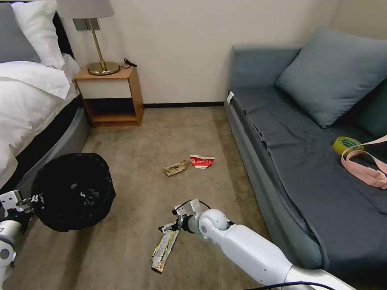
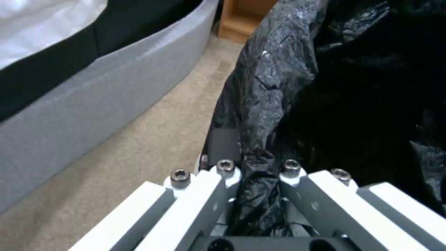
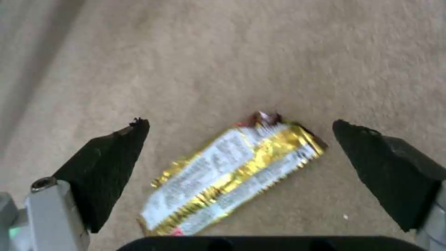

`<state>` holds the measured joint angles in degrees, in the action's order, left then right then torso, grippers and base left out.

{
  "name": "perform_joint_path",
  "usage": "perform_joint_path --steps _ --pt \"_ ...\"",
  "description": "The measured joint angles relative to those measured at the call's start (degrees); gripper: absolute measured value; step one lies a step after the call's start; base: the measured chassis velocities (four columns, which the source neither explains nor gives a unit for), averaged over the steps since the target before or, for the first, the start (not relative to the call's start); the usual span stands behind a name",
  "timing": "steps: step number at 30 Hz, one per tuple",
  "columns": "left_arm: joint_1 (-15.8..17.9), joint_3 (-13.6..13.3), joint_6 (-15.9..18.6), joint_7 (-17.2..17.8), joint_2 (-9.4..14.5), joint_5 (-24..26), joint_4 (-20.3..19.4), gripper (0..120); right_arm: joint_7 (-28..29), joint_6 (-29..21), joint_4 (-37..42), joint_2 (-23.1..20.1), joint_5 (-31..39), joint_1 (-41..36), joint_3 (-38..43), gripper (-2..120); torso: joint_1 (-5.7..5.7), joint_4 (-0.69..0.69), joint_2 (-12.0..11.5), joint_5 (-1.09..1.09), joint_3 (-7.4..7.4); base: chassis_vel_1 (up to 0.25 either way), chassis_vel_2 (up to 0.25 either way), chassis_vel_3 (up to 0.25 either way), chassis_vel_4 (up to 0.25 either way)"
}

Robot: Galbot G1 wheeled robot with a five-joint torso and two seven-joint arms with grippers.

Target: Pick up the trash bin, then pick up the garbage on the floor and place it into the trash bin.

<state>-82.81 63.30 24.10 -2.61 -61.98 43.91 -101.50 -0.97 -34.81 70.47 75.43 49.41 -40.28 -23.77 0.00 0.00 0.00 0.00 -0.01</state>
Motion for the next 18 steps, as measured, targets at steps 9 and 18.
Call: perform_joint_path --steps 9,18 --pt "-0.57 0.42 -0.01 -0.01 -0.14 -0.24 -0.61 2 -4.05 2.93 -5.59 1.31 -6.46 -2.60 2.48 100 0.00 -0.01 0.00 0.00 0.00 0.000 0.000 0.000 0.000" --pt "-0.33 0.20 -0.01 -0.02 -0.65 -0.94 -0.20 2 -5.04 4.37 -8.45 3.39 -8.01 -3.39 2.19 100 0.00 0.00 0.00 0.00 0.00 0.000 0.000 0.000 0.000"
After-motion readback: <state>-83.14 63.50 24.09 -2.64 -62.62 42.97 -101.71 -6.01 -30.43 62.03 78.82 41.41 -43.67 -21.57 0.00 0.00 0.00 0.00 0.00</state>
